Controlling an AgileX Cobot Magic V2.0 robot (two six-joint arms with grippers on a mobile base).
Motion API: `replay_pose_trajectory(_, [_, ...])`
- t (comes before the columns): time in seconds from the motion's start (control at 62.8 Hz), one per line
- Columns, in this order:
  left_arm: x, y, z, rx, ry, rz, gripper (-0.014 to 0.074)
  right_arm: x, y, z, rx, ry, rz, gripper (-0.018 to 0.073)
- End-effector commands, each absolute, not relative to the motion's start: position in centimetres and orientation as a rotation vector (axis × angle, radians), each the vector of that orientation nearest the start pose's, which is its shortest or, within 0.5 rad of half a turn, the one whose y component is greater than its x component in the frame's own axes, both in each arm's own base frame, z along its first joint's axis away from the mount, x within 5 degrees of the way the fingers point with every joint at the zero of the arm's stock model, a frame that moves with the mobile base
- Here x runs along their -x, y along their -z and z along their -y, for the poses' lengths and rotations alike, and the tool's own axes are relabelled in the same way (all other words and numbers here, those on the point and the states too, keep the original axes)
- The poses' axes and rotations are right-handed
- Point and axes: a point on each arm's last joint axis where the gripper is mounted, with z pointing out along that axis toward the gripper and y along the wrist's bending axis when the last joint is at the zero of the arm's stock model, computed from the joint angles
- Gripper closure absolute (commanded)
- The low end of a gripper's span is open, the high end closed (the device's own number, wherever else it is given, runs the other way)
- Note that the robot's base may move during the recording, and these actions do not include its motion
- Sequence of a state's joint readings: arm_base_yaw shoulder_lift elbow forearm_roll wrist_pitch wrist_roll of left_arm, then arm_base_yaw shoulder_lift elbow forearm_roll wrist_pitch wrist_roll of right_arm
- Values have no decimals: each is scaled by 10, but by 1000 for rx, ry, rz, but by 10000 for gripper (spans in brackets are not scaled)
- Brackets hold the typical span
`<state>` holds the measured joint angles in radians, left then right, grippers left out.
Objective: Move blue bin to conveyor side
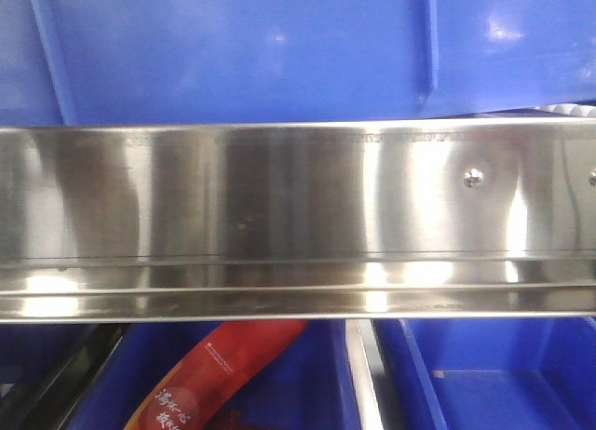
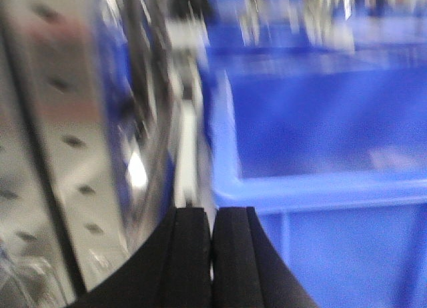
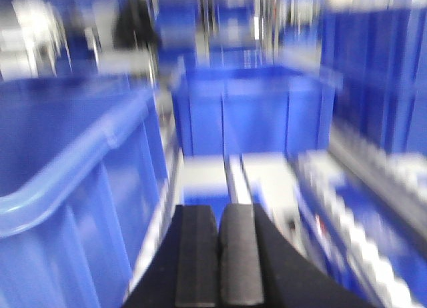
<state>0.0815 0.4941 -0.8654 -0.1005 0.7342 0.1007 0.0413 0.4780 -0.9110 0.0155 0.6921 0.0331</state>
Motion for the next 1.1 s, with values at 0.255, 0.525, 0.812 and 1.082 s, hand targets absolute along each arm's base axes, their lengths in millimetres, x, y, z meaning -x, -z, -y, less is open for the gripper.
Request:
replay_pose_trajectory(0.255, [-117, -410, 0, 22, 60, -1869, 608, -101, -448, -6, 1, -81, -1816, 638])
replay_pose_trajectory(0.525, [-168, -435, 7, 2, 213, -1949, 608, -111, -452, -8, -5, -116, -1772, 638])
replay_pose_trajectory(0.812, [-250, -446, 4, -76, 236, -2059, 608, -133, -445, -9, -7, -115, -1822, 638])
replay_pose_trajectory(1.082, [-305, -435, -1, -72, 233, -2117, 608, -144, -440, -9, 4, -108, -1867, 638])
